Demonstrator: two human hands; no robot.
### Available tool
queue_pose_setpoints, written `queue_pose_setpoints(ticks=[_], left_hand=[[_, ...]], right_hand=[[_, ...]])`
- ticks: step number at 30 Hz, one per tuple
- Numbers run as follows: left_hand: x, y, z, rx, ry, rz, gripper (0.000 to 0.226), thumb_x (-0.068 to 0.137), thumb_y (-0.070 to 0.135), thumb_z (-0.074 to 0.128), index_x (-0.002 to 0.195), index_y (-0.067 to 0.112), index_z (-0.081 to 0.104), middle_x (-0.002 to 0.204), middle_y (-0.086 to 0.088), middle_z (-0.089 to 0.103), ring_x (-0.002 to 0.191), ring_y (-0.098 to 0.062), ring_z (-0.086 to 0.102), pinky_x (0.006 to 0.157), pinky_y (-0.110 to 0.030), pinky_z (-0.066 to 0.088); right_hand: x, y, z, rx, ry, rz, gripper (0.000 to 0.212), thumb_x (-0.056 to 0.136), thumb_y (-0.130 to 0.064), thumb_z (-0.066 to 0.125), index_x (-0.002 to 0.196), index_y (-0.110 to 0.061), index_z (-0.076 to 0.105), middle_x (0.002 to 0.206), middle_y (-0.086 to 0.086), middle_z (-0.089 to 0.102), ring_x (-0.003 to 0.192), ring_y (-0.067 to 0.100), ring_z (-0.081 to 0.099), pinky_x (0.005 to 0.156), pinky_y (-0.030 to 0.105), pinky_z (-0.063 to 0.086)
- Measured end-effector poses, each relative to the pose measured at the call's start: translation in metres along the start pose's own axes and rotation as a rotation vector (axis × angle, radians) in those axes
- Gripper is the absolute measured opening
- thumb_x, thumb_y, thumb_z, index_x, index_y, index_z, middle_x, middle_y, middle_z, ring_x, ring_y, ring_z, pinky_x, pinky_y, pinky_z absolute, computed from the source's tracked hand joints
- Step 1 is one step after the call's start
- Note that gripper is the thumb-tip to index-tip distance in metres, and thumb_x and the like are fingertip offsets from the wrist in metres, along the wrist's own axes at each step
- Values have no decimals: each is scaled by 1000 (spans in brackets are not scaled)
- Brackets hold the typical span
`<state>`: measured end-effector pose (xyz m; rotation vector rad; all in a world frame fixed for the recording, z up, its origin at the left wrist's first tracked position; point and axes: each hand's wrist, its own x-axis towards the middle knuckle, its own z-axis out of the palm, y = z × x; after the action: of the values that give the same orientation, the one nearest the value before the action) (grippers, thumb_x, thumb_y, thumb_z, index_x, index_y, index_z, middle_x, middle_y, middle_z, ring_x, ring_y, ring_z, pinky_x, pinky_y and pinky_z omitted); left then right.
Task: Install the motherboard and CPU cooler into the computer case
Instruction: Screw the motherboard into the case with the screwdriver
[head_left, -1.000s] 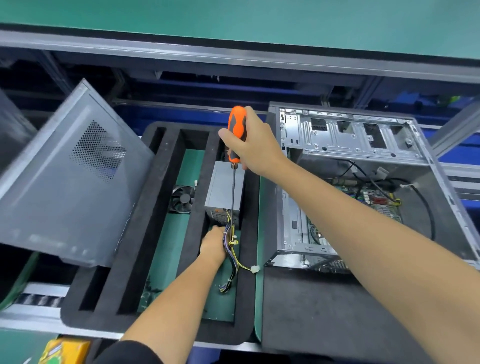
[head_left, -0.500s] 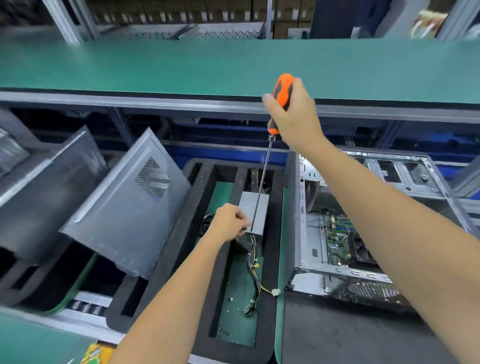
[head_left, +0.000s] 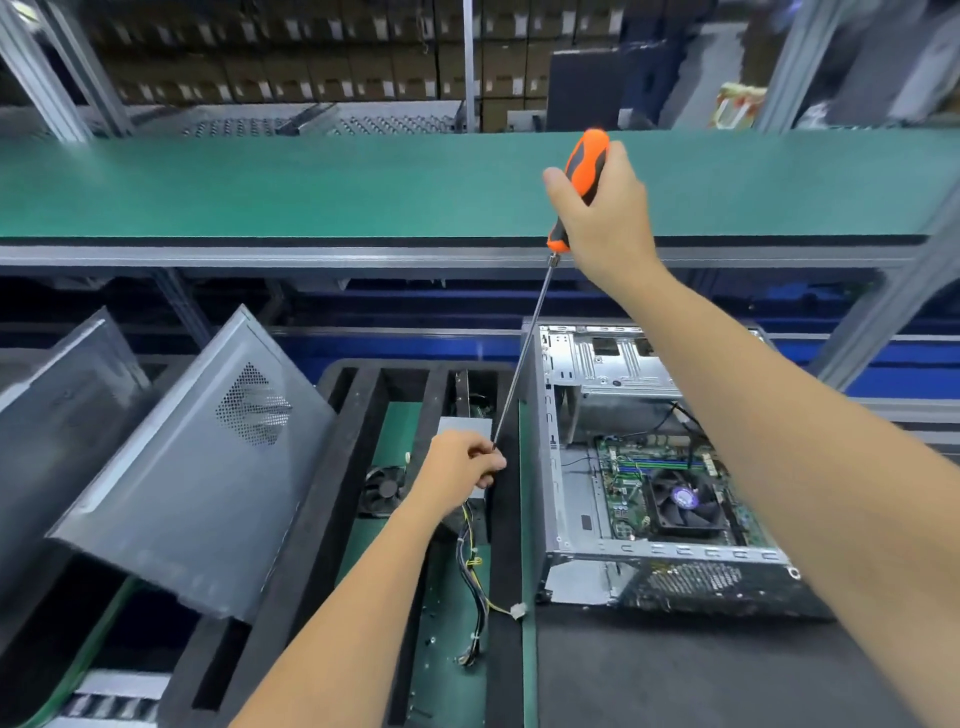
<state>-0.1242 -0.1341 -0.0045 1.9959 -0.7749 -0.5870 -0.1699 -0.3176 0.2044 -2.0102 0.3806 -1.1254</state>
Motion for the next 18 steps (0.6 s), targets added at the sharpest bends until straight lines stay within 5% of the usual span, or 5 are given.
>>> queue_pose_setpoints(ticks=[7,11,18], left_hand=[[2,2,8,-82,-1,4,19,81,3,69,67,14,63,57,8,61,43,-1,53,51,-16,47],[5,4,13,-52,-16,15,9,81,9,71,74,10,64,63,1,62,47,-5,55,58,-26,52],[11,13,19,15,19,88,18,79,22,75,73,11,61,77,-12,67,65,-28,62,67,-41,56]], right_hand=[[-3,7,-3,-33,13,11,29,95,-30,56,89,-10,37,69,-4,36,48,1,46,45,11,41],[-3,5,-7,-31,0,14,28,95,-31,55,86,-14,35,69,-3,38,57,17,52,48,17,47],[3,2,-20,-64,53,16,30,94,-30,55,78,-21,32,67,-7,34,53,6,39,48,15,44]])
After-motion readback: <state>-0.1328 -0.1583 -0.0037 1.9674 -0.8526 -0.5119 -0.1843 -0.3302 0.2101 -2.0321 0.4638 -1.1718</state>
